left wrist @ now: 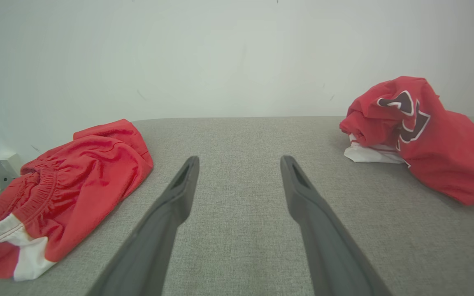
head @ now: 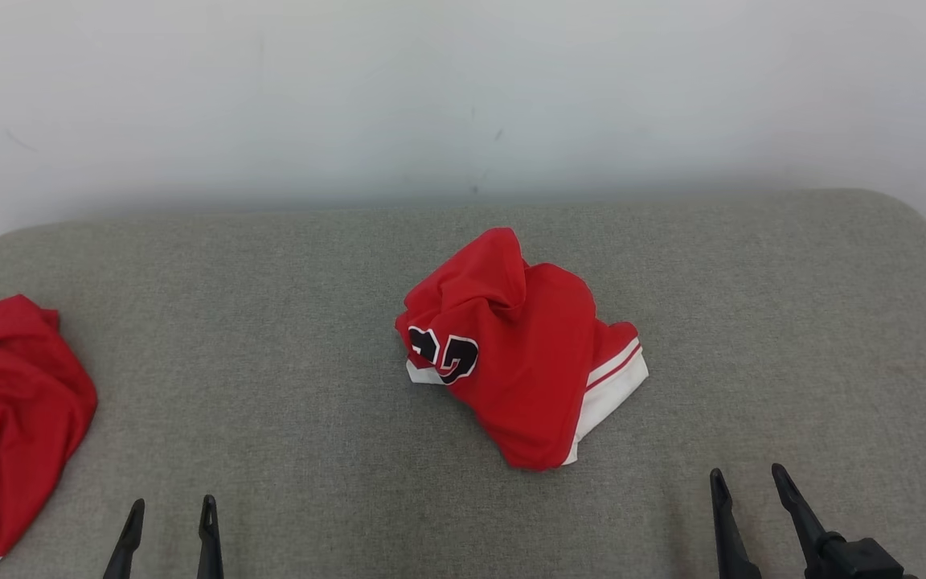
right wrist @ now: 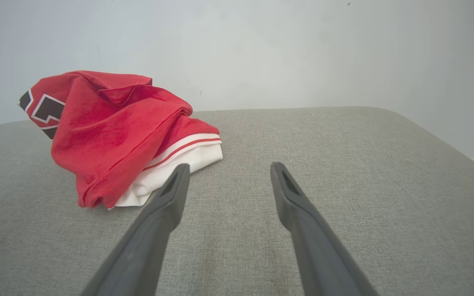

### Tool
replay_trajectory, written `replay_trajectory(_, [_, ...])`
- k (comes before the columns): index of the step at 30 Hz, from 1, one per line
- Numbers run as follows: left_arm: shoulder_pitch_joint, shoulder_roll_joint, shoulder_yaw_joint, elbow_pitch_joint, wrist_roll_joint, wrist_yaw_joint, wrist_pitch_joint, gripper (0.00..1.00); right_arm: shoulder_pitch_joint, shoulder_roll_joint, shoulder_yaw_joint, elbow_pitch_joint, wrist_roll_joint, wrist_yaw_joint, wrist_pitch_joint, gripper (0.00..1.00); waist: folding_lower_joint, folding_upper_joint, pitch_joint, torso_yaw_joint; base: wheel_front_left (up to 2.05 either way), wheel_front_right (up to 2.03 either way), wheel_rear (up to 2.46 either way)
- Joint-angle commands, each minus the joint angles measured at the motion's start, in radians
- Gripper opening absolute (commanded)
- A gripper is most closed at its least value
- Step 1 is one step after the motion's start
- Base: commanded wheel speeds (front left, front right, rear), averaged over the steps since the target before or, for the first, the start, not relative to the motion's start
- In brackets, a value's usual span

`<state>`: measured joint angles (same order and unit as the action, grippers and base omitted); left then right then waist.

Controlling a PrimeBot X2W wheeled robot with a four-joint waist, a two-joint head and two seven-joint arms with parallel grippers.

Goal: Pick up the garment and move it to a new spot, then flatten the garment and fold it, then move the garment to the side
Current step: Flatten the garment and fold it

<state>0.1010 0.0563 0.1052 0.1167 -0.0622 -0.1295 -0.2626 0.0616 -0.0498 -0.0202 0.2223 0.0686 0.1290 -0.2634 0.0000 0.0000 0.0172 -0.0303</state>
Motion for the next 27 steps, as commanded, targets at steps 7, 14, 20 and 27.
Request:
replay_trajectory(7, [-0.004,-0.003,-0.025,0.009,-0.003,0.000,-0.004,1.00,-0.010,-0.001,0.027,0.007,-0.001,0.003,-0.001,1.00,0.0000,0.0000,-0.003,0.042,0.00,0.00,0.00])
replay_trajectory(14, [-0.017,-0.004,-0.051,0.016,-0.009,0.000,-0.004,1.00,-0.121,-0.001,0.072,0.088,0.009,0.003,-0.001,1.00,0.0000,0.0000,0.013,0.093,0.00,0.00,0.00])
replay_trajectory(20, [-0.048,-0.005,-0.083,0.030,-0.022,0.000,-0.004,1.00,-0.273,-0.001,0.060,0.269,0.042,0.003,-0.001,1.00,0.0000,0.0000,0.043,0.151,0.00,0.00,0.00])
replay_trajectory(27, [-0.103,0.004,-0.129,0.063,-0.042,0.000,-0.004,1.00,-0.408,-0.001,0.034,0.468,0.077,0.003,-0.001,1.00,0.0000,0.0000,0.078,0.212,0.00,0.00,0.00])
